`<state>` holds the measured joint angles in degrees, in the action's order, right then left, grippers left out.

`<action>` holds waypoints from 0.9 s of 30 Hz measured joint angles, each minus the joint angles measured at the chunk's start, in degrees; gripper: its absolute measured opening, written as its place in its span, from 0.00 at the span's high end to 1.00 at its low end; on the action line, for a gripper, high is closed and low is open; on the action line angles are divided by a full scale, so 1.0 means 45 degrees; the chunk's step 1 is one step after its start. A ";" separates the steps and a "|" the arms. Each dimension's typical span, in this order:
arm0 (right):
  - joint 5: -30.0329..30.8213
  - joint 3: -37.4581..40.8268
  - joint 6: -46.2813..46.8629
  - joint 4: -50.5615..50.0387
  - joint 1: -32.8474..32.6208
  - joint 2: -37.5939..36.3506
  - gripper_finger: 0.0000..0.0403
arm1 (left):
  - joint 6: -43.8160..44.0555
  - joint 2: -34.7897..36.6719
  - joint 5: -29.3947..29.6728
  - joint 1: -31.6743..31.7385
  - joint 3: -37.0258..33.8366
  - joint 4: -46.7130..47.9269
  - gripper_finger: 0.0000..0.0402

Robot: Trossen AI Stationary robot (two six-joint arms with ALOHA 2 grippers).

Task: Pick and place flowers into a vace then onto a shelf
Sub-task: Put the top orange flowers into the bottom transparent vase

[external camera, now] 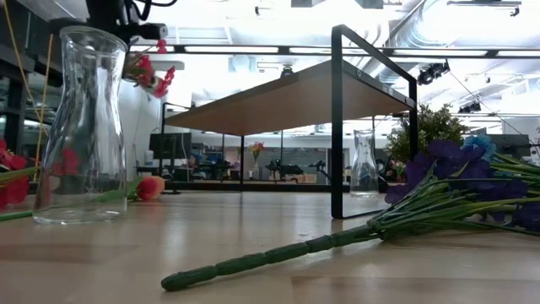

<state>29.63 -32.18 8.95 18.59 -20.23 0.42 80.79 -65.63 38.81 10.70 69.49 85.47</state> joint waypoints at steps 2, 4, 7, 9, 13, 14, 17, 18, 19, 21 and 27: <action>0.0000 0.0000 0.0000 0.0001 -0.0004 -0.0002 0.05 | 0.0000 0.0000 0.0162 -0.0280 0.0000 -0.0060 0.91; 0.0000 0.0000 0.0000 0.0005 0.0000 -0.0002 0.05 | 0.0000 0.0000 0.0265 -0.0575 0.0000 -0.0143 0.91; 0.0000 0.0000 0.0000 0.0005 -0.0004 -0.0002 0.05 | -0.0109 0.0000 0.0434 -0.1062 0.0000 -0.0506 0.91; 0.0000 0.0000 0.0000 0.0010 -0.0005 0.0000 0.05 | -0.0280 0.0006 0.0508 -0.1401 0.0000 -0.0864 0.91; 0.0002 0.0000 0.0000 0.0015 -0.0002 -0.0002 0.05 | -0.1087 0.0186 0.0672 -0.2084 0.0005 -0.1968 0.91; 0.0000 0.0000 0.0000 0.0010 -0.0005 -0.0002 0.05 | -0.1305 0.0234 0.0685 -0.2248 0.0005 -0.2296 0.91; 0.0019 0.0000 0.0000 0.0019 -0.0002 -0.0002 0.05 | -0.2047 0.0335 0.0826 -0.2721 0.0007 -0.3337 0.91; 0.0019 0.0000 0.0000 0.0015 -0.0004 -0.0002 0.05 | -0.2296 0.0357 0.0834 -0.2884 0.0029 -0.3673 0.91; 0.0023 0.0000 0.0000 0.0019 0.0000 0.0002 0.05 | -0.2550 0.0392 0.0815 -0.3025 0.0090 -0.3858 0.91; 0.0024 0.0000 0.0000 0.0019 -0.0002 -0.0002 0.05 | -0.3137 0.0409 0.0828 -0.3264 0.0400 -0.4109 0.91; 0.0032 0.0000 0.0000 0.0010 0.0000 -0.0002 0.05 | -0.4718 0.0378 0.0958 -0.4206 0.1751 -0.4691 0.91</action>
<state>29.77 -32.18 8.95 18.63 -20.23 0.40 59.56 -63.93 43.12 -8.23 77.37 64.35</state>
